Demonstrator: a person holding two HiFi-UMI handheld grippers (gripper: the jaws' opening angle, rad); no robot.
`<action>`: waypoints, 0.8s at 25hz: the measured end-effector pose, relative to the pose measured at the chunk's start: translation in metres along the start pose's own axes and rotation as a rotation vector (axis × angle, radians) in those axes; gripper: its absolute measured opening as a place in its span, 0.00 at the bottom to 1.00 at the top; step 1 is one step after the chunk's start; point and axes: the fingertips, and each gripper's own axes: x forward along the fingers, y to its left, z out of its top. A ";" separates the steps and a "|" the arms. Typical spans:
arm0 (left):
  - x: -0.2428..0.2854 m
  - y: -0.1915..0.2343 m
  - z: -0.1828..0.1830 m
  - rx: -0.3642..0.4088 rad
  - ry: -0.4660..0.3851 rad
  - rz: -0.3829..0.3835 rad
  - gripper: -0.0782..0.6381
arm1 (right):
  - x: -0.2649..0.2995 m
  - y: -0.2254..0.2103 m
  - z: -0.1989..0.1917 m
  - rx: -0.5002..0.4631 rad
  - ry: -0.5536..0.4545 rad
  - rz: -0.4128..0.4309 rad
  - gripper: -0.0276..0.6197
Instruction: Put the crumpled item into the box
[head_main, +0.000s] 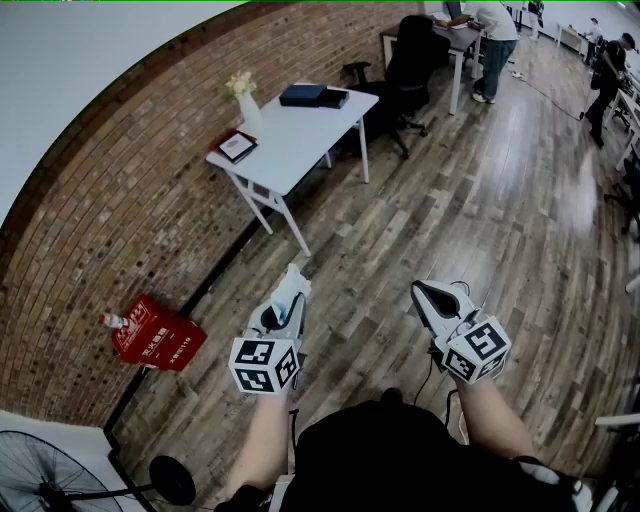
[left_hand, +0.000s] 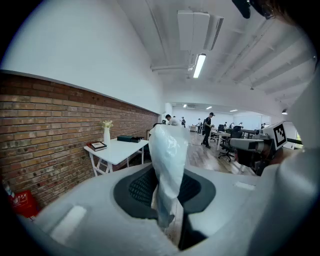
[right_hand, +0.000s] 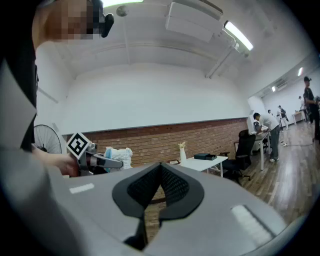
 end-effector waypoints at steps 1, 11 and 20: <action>0.000 0.000 0.000 0.000 -0.001 0.000 0.22 | 0.001 0.002 0.000 -0.012 0.002 0.002 0.04; -0.001 0.004 0.002 -0.003 -0.004 0.007 0.22 | 0.003 0.003 0.009 -0.021 -0.015 0.002 0.04; 0.025 -0.013 0.003 0.004 0.000 -0.026 0.22 | -0.014 -0.022 0.013 0.008 -0.035 -0.028 0.04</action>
